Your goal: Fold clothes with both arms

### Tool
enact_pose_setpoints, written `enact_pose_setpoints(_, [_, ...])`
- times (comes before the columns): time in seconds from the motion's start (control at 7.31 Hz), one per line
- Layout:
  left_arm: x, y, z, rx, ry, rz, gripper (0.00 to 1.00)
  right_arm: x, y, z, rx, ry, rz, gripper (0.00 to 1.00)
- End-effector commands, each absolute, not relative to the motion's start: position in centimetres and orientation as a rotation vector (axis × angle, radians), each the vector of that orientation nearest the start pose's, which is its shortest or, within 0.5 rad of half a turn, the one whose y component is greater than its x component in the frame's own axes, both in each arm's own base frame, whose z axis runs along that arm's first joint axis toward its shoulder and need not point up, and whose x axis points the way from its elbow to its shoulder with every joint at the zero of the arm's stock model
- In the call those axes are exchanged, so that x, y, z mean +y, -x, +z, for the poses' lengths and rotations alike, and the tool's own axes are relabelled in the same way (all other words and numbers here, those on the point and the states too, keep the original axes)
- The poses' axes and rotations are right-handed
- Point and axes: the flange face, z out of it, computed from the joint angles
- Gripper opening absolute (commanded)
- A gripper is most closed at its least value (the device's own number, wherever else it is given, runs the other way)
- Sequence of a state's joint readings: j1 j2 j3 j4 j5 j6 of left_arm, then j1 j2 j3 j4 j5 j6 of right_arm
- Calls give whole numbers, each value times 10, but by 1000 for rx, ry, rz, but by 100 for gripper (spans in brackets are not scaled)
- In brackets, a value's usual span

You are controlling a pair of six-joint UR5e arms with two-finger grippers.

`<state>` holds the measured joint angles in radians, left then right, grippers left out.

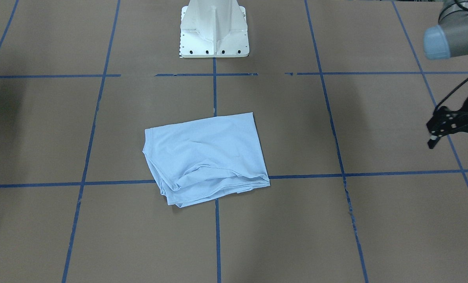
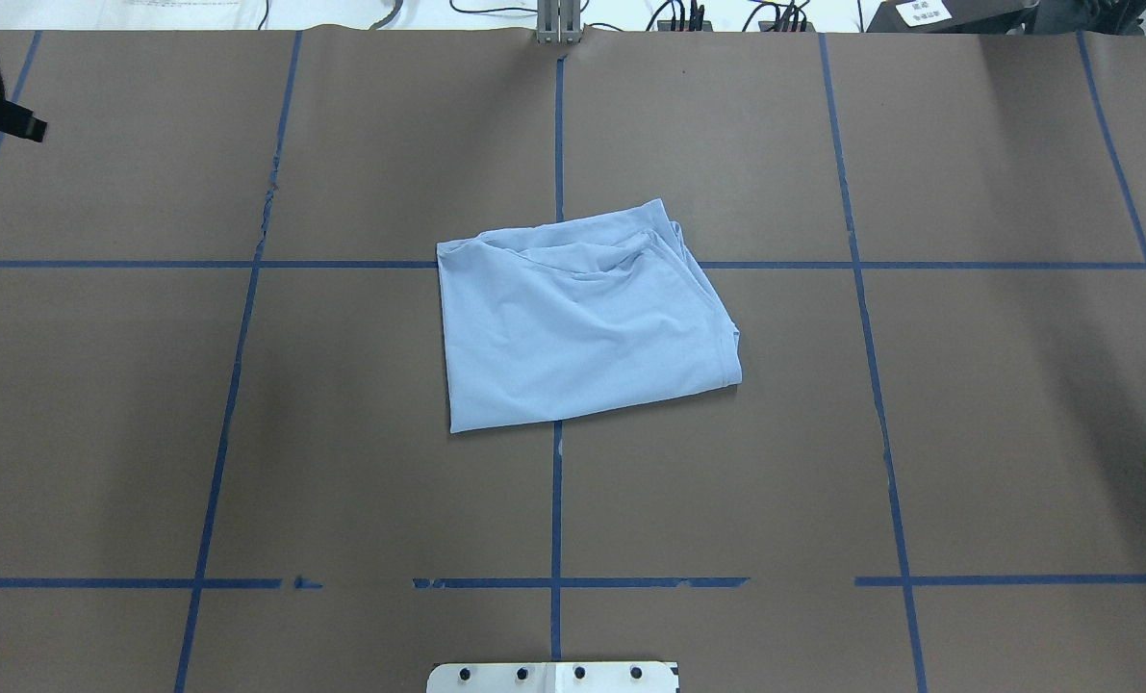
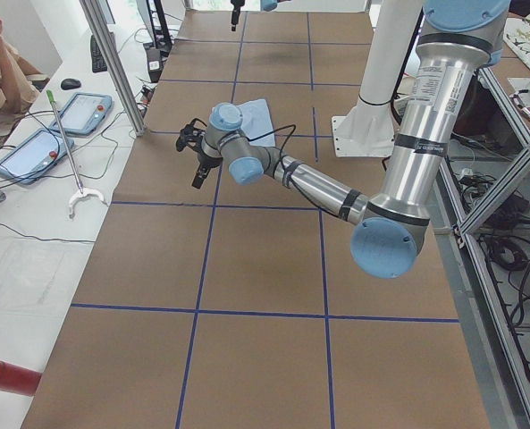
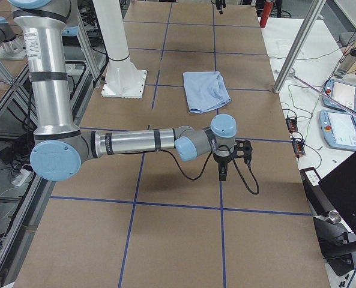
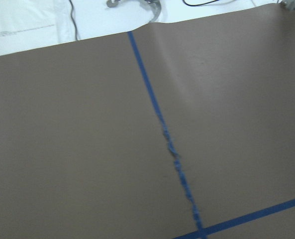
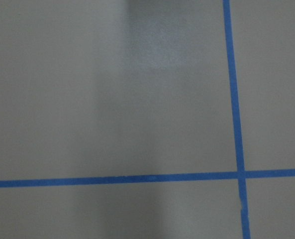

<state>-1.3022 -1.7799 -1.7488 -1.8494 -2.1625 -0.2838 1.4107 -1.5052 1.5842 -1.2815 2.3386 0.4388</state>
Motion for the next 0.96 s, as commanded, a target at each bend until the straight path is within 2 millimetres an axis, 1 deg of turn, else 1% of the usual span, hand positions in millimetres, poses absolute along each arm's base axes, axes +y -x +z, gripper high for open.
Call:
enact_pose_setpoints(0.0, [-567,5,486,731,-351,217,100,-531,12,599,-836,-76,118,100])
enact_pose_setpoints(0.14, [-546,24,518,729,-314,196,100,-529,4,604,-823,-37,131,100])
enact_pose_setpoints(0.27, [-519,30,552,732,-258,168,100,-531,-9,605,-808,-31,78,100])
enact_pose_setpoints(0.41, [-511,32,560,740,-240,157,100,-535,-12,603,-800,-28,47,100])
enact_pose_setpoints(0.55, [-509,29,561,790,-225,155,100,-538,-12,598,-803,-39,41,100])
enact_pose_setpoints(0.82, [-516,28,554,790,-232,140,100,-538,-11,603,-795,-34,45,100])
